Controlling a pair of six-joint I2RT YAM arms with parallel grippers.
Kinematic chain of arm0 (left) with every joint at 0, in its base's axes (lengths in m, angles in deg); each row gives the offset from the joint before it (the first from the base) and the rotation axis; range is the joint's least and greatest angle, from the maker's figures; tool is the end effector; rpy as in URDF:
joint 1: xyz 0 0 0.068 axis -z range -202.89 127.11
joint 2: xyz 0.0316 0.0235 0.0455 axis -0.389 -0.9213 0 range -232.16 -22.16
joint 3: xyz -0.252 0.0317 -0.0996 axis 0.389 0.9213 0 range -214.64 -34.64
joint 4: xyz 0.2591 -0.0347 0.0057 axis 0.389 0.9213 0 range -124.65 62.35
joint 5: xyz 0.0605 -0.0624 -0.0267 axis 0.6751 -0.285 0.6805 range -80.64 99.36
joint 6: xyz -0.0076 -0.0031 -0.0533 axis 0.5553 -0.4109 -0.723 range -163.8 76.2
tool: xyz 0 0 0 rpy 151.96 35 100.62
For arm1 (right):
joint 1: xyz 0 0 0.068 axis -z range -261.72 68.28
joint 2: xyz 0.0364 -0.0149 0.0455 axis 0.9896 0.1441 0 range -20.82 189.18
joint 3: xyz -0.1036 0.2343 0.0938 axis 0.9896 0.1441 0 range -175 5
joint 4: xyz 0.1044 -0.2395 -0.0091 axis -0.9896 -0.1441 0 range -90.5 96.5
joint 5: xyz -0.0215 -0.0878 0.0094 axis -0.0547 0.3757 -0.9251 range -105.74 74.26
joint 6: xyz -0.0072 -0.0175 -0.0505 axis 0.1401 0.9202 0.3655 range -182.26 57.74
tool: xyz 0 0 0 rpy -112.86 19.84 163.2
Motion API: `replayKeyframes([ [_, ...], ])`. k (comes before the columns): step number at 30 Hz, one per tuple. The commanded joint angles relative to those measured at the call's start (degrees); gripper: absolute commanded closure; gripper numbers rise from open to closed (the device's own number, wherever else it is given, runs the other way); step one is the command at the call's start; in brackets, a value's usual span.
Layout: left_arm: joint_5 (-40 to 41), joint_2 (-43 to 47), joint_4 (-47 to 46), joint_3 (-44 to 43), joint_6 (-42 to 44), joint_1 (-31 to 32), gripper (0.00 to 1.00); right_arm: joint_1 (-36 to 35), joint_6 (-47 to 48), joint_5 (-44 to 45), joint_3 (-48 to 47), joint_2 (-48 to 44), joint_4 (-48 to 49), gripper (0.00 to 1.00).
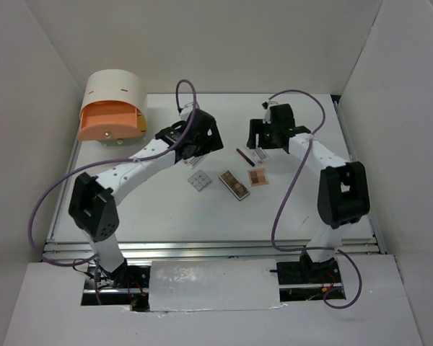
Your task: Organize the makeup
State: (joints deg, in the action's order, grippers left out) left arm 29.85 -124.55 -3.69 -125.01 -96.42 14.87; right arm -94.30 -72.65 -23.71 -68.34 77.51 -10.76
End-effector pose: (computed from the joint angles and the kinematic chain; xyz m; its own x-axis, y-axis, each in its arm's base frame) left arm 0.3296 -0.2396 0.3059 -0.6220 -0.4596 -0.6339 -0.2029 0.8765 -0.4365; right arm 0.3760 0.0890 0.2522 -0.7024 0.0261 -0.7113 -0.1925 0.9551 0.2251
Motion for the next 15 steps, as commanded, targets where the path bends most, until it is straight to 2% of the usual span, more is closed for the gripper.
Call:
replayKeyframes([
  [1, -0.36, 9.54, 1.02, 2.28, 5.84, 0.56, 0.01, -5.17, 9.95, 1.61, -7.32, 6.06, -5.41, 0.24],
  [5, -0.45, 20.19, 2.08, 9.49, 9.8, 0.39, 0.01, -7.54, 13.73, 3.13, -14.0, 14.25, -9.54, 0.3],
  [9, -0.1, 30.64, 4.1, 14.25, 12.8, -0.4, 0.01, -8.52, 13.82, 6.29, -15.51, 17.16, -9.55, 0.31],
  [15, -1.24, 37.17, 5.25, 18.64, 15.97, -1.11, 0.01, -8.78, 14.96, 7.88, -20.61, 21.63, -14.63, 0.31],
])
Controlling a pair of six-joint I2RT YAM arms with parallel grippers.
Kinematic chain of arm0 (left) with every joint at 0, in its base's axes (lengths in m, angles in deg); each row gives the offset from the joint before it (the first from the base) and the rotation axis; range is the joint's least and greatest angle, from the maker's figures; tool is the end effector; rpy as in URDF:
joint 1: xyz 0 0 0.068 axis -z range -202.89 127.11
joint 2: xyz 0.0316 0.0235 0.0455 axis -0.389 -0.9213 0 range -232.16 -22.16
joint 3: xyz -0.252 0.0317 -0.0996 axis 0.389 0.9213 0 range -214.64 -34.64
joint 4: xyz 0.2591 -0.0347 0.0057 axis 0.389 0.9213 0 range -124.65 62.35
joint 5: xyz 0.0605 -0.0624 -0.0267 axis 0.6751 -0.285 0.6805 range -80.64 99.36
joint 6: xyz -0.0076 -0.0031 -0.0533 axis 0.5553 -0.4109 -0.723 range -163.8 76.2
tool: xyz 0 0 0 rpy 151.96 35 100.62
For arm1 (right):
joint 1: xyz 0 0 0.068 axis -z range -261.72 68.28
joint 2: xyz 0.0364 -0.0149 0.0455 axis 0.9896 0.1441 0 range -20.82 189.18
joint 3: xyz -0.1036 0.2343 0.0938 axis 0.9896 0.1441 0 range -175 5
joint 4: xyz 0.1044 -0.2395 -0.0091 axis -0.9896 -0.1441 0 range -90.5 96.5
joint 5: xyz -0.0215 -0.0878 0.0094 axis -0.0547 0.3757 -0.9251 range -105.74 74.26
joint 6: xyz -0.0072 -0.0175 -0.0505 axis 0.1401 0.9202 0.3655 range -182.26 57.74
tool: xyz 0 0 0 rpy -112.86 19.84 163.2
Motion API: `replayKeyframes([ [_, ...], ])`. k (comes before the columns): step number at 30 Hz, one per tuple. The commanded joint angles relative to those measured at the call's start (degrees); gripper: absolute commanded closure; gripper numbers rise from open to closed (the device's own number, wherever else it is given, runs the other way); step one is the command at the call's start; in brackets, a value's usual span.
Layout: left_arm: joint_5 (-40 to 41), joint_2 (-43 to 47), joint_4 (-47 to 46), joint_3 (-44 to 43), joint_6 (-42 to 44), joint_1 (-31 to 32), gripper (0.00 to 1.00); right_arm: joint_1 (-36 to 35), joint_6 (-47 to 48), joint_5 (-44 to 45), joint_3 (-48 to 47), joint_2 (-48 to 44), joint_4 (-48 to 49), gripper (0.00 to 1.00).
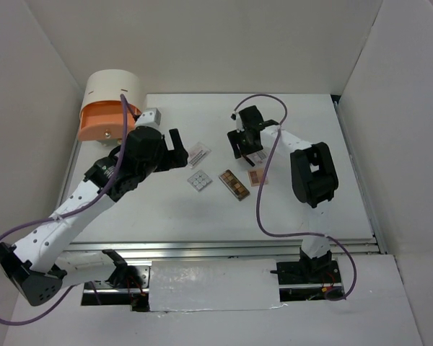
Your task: Organize the makeup
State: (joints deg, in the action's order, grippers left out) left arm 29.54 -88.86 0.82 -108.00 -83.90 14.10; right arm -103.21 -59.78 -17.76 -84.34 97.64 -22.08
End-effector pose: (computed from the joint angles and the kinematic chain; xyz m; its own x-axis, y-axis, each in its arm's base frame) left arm 0.2039 -0.1382 0.3922 -0.5025 -0.3783 -0.7774 -0.0006 0.8994 -0.4372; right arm 0.4159 0.1651 0.1862 -0.7691 -0.3494 -0.5352 -0.4174 0.9087 0.0066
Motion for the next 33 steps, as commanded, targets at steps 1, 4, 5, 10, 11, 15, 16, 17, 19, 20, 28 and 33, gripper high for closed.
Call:
replayKeyframes([
  [1, -0.94, 1.74, 1.01, 2.08, 3.53, -0.43, 0.01, 0.14, 2.7, 1.93, -6.18, 2.13, -4.11, 0.31],
  [4, -0.85, 2.8, 1.02, 3.57, 3.97, -0.61, 0.01, 0.14, 3.67, 1.58, -8.65, 4.15, -7.19, 0.31],
  [5, -0.59, 2.97, 0.75, 3.93, 4.06, -0.69, 0.01, 0.31, 4.02, 1.5, -8.92, 4.41, -7.45, 0.31],
  [10, -1.11, 2.8, 0.31, 4.72, 4.76, -1.57, 0.01, -0.12, 4.64, 0.7, -8.39, 4.24, -7.37, 0.32],
  [11, -1.37, 2.71, 0.22, 4.72, 4.76, -1.66, 0.01, -0.21, 5.25, 0.7, -8.48, 4.33, -7.46, 0.32],
  [15, -2.34, 2.8, -0.57, 5.42, 5.03, -1.93, 0.01, -0.91, 6.92, 0.27, -11.19, 6.43, -9.82, 0.32],
  [16, -2.43, 2.97, -0.66, 5.6, 5.03, -2.1, 0.01, -1.18, 7.1, 0.35, -11.47, 6.79, -10.18, 0.32],
  [17, -2.52, 3.06, -0.92, 5.77, 5.12, -2.19, 0.01, -1.18, 7.45, 0.53, -11.73, 7.05, -10.36, 0.32],
  [19, -2.17, 3.24, -0.92, 6.12, 5.2, -2.36, 0.01, -1.7, 7.8, 0.53, -11.56, 7.4, -9.75, 0.32],
  [20, -2.17, 3.33, -1.01, 6.21, 5.29, -2.45, 0.01, -1.62, 7.89, 0.53, -11.73, 7.49, -9.74, 0.32],
  [28, -2.43, 3.5, -1.45, 6.57, 5.56, -3.07, 0.01, -1.8, 9.21, 0.26, -16.48, 12.06, -13.61, 0.43],
  [33, -2.43, 3.77, -1.8, 6.92, 5.73, -3.68, 0.01, -1.97, 9.03, -0.53, -17.01, 12.33, -14.23, 0.63],
])
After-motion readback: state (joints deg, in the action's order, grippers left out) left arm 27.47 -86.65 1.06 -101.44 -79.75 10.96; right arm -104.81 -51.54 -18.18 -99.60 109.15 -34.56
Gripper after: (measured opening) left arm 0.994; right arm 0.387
